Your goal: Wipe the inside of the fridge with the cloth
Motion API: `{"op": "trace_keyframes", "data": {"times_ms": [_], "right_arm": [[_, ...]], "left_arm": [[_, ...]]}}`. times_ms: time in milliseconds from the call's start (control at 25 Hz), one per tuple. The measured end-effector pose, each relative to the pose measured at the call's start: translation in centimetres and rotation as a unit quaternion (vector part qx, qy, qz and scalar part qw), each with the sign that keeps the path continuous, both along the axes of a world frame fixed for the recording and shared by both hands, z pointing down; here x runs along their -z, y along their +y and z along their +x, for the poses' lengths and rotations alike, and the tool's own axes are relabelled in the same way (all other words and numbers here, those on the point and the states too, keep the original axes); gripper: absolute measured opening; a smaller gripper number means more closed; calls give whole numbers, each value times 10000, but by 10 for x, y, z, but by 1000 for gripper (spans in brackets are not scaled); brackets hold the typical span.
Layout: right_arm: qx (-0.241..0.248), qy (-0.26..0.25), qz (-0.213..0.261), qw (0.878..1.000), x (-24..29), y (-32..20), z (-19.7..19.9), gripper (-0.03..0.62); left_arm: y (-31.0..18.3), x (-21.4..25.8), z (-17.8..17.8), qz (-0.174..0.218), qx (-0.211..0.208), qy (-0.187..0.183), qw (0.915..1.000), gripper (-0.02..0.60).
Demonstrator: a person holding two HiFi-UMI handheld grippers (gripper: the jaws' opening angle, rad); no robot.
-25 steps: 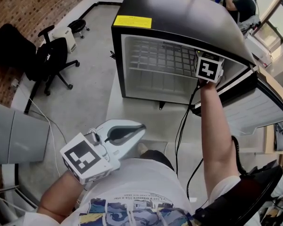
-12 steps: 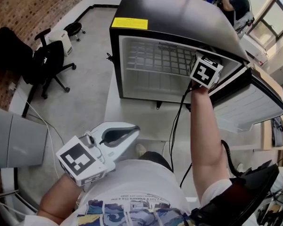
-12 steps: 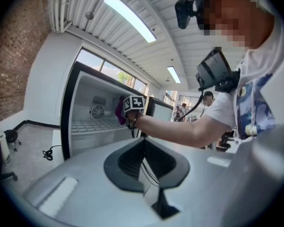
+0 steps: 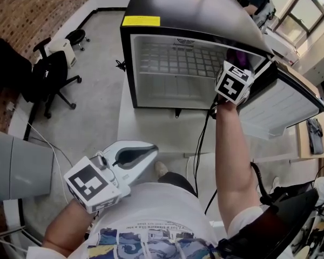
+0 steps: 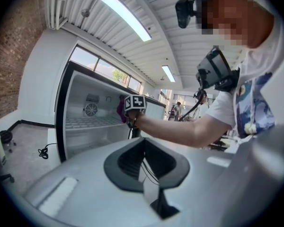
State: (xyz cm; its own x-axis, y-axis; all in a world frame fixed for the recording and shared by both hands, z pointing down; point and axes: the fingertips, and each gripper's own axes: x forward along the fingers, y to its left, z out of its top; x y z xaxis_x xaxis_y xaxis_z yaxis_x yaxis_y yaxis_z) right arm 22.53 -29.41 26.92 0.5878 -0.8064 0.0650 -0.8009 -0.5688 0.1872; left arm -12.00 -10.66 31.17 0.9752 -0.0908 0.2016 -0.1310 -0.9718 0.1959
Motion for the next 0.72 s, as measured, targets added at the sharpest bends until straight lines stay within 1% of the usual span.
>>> {"op": "trace_keyframes", "data": {"times_ms": [160,400,600,720], "right_arm": [[-165,89,10,9998,2,19,4,55],[-164,109,15,9998,6,43,2,55],[-177,96,-18,9998,3,65,0,55],[-177,124,-62,9997,1,78,0,55]], "left_arm": [[7,0,-4,-21,-57,-45,10000,6],[20,1,-5,-3,-239,7,9997,6],[32,1,-4,18,-362,-10,9993,6],[40,-1,-2,-44,-394,-58,9992,6]]}}
